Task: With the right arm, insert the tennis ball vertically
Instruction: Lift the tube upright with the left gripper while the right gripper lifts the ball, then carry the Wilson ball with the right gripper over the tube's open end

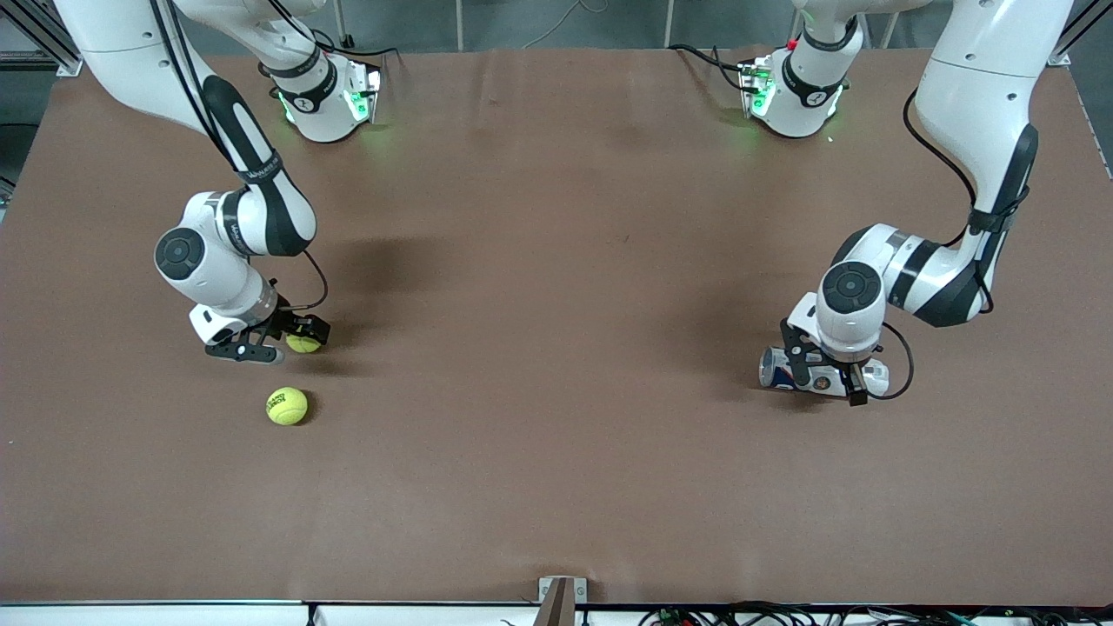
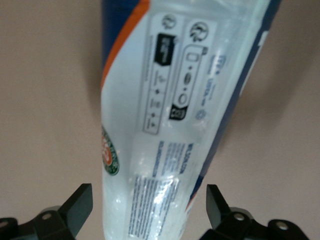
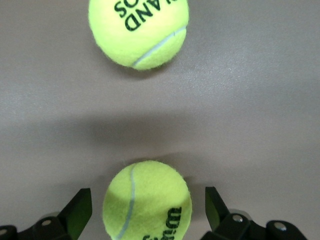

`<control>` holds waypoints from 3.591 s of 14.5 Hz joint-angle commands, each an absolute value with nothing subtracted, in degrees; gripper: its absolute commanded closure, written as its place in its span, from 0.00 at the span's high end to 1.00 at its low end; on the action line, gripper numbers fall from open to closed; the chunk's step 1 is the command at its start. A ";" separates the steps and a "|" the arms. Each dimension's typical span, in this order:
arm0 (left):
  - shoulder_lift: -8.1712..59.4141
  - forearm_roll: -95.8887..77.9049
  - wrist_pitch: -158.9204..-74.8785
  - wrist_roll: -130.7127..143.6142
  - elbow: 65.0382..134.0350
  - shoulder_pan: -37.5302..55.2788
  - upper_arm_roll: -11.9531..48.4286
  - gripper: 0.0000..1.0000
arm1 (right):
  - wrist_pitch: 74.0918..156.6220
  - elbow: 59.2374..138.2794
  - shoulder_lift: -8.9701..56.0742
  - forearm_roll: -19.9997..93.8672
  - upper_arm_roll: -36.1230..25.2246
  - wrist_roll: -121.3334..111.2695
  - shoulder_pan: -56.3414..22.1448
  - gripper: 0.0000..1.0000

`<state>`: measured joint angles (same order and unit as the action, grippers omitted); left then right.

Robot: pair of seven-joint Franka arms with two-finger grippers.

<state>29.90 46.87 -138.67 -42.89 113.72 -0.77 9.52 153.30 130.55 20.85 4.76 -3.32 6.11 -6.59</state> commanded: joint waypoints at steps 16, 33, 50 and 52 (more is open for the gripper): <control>33.23 57.39 -138.25 -40.78 112.50 0.79 9.58 0.69 | 138.62 124.46 17.93 5.71 -3.34 9.93 -6.33 0.00; 39.54 11.61 -145.85 -37.36 90.44 7.90 23.47 0.70 | 108.03 101.96 15.64 18.61 -3.25 25.39 -7.73 0.00; 58.89 -1.58 -203.64 -31.91 91.14 23.55 23.55 0.70 | 107.75 78.59 27.58 28.92 -3.51 72.40 -24.60 0.01; 58.97 -1.58 -203.64 -31.73 91.14 23.82 23.55 0.70 | 107.67 74.11 31.10 28.65 -3.78 76.80 -26.10 0.01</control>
